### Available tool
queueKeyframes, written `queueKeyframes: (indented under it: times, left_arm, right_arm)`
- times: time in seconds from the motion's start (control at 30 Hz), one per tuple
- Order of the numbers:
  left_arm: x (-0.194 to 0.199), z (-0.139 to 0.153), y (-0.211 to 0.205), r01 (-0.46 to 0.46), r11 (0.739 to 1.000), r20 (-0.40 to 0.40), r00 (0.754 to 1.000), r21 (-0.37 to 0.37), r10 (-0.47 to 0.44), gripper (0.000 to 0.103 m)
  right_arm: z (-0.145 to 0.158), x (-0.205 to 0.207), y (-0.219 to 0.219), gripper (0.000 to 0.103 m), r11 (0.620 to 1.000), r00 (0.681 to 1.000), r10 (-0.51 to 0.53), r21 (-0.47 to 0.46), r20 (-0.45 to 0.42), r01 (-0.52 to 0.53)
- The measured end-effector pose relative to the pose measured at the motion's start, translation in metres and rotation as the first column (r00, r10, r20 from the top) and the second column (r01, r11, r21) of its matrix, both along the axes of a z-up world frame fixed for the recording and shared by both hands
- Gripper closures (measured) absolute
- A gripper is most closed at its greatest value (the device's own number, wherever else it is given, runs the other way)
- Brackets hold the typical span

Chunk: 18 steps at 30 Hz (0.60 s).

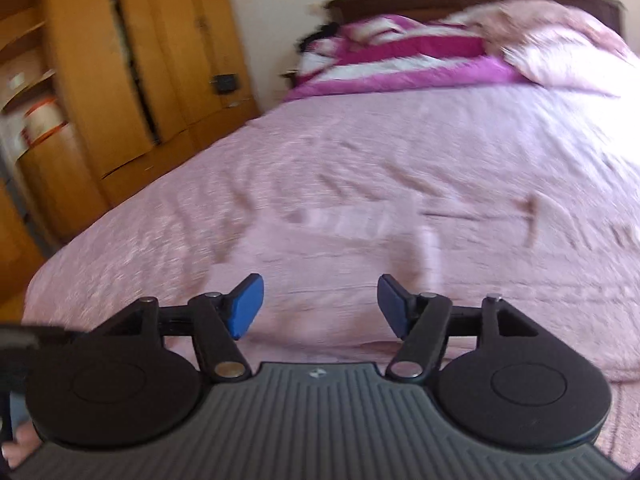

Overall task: Fold small clothes
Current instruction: 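Grasp the cardigan edge again with the right tool and fold it over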

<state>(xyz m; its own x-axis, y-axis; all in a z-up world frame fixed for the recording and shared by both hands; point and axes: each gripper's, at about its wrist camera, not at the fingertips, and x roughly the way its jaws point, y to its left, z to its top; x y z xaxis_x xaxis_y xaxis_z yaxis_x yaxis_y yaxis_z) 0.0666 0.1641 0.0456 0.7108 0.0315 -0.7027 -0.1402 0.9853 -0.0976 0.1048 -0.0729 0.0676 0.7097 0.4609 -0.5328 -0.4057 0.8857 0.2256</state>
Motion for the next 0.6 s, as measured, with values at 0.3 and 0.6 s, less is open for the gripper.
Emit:
queueKeyframes:
  times: [0.3,0.6]
  left_arm:
    - [-0.007,-0.003,0.012,-0.007,1.0,-0.019,1.0,0.001,0.007,0.047]
    - [-0.012,-0.008,0.026,-0.032,0.999,-0.032,0.999,0.002,0.032,0.047]
  right_arm:
    - [-0.011,-0.006,0.063,0.032,0.984,0.983,0.174,-0.021,-0.057,-0.175]
    - [-0.039,0.005,0.109,0.038,0.974,0.986,0.168,-0.152,-0.013,-0.168]
